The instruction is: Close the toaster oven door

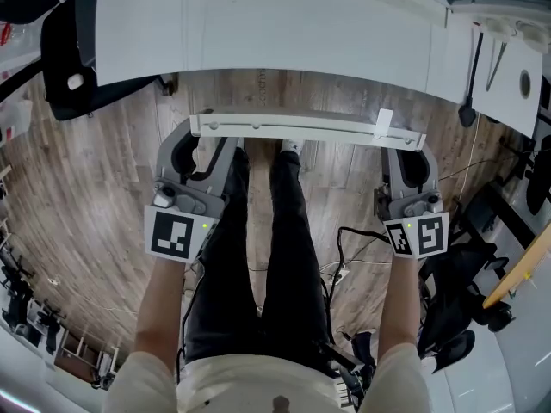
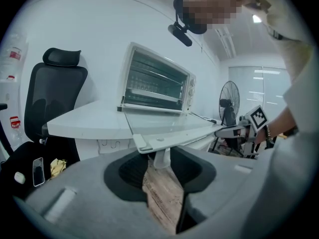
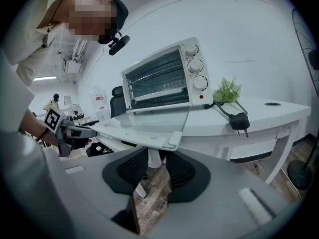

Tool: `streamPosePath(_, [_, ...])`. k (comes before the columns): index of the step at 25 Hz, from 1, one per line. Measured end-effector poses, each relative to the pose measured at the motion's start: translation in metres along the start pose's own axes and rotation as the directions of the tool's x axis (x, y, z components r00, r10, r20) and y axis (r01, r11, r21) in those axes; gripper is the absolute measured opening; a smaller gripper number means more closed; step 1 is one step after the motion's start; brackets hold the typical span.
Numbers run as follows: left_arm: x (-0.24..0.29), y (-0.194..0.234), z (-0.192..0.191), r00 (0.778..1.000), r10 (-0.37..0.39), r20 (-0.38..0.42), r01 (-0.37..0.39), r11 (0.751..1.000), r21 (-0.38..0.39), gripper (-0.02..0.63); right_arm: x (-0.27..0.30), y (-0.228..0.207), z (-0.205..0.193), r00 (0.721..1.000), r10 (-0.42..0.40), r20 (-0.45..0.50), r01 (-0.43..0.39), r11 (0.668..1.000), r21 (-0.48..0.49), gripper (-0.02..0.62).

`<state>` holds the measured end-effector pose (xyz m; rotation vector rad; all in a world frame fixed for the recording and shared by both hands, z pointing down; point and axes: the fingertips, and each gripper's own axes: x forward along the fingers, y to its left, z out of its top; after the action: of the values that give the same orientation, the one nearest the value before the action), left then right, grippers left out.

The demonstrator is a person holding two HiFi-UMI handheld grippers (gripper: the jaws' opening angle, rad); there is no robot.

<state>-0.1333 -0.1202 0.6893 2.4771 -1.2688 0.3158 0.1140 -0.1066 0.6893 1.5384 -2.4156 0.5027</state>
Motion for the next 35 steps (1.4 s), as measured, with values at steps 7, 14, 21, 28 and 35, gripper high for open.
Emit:
streamPosePath(7, [-0.007, 0.001, 0.009, 1.0, -0.002, -0.016, 0.002, 1.0, 0.016, 0.112, -0.004, 0.005, 0.009, 0.999, 0.028, -0.023, -0.028, 1.0, 0.007, 0.127])
streamPosePath(14, [-0.011, -0.005, 0.025, 1.0, 0.014, -0.013, -0.014, 0.999, 0.034, 0.101, -0.014, 0.005, 0.022, 0.999, 0.039, -0.024, -0.038, 0.999, 0.038, 0.123])
streamPosePath(21, [-0.012, -0.005, 0.028, 0.999, 0.02, -0.035, -0.02, 1.0, 0.021, 0.098, -0.015, 0.005, 0.026, 0.999, 0.02, -0.04, -0.017, 0.998, 0.064, 0.118])
streamPosePath(28, [-0.014, -0.006, 0.034, 0.999, 0.008, -0.047, -0.007, 1.0, 0.031, 0.098, -0.017, 0.006, 0.031, 0.998, 0.026, -0.056, -0.022, 0.997, 0.079, 0.118])
streamPosePath(35, [-0.017, -0.007, 0.038, 0.997, 0.039, -0.067, -0.037, 0.999, 0.033, 0.097, -0.02, 0.006, 0.038, 0.997, 0.03, -0.067, -0.022, 0.994, 0.108, 0.12])
